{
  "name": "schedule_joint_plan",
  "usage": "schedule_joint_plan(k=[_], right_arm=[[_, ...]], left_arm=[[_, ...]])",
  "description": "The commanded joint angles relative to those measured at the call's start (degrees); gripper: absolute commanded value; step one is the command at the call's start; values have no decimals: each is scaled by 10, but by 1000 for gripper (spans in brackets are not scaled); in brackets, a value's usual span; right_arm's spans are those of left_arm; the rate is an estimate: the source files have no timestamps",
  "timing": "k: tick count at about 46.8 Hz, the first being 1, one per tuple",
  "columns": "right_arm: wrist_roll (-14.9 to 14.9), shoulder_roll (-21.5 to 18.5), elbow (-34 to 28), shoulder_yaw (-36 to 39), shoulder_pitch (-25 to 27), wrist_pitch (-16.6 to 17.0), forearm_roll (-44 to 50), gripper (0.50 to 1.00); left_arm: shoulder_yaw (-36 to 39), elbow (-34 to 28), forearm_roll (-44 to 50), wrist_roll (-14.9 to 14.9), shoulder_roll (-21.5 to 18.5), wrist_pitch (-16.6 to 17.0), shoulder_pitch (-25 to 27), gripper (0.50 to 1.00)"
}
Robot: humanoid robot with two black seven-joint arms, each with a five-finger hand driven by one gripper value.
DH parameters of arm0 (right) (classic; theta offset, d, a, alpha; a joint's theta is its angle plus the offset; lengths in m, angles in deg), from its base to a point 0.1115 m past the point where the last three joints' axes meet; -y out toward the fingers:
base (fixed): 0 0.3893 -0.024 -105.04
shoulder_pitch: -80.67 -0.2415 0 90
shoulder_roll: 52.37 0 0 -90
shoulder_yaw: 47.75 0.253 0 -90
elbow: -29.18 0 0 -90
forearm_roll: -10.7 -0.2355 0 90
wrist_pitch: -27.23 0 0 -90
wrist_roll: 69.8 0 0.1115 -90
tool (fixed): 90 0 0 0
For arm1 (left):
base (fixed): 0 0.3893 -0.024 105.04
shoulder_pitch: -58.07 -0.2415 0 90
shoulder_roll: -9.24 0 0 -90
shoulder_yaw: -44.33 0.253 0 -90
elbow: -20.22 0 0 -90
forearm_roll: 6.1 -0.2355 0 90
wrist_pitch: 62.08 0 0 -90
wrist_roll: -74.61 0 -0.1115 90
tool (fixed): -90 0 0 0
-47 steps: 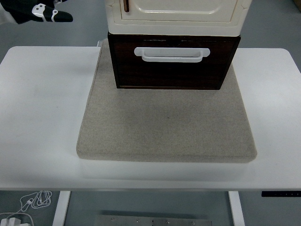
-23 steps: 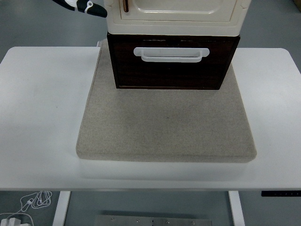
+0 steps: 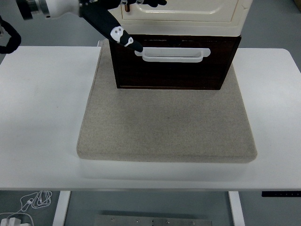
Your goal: Open the drawer under the combination cabinet
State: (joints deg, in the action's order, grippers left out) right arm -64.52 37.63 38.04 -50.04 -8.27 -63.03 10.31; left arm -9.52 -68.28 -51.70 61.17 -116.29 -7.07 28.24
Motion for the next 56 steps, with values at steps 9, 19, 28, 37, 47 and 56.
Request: schedule_joint_plan(k=[9,19,28,37,47,56], right_arm=[[-1,0,0,0,0,0,0,928],[0,0,0,0,0,0,0,928],[0,0,0,0,0,0,0,928],[-1,0,0,0,0,0,0,928],[0,0,0,0,0,0,0,928],[0,0,-1,0,0,0,0,928]], left_arm=[[53,-33,-9,-38,-12,0,19,1000],[97,-34,-10,-71,-13,0,56,1000],[143,-33,-10,-77,-9,12,80,1000],[146,-29,-10,-110,12,43,104,1000],[146,20,-11,-117,18,58,113,1000],[153,33,-12,-117,16,58,111,1000]])
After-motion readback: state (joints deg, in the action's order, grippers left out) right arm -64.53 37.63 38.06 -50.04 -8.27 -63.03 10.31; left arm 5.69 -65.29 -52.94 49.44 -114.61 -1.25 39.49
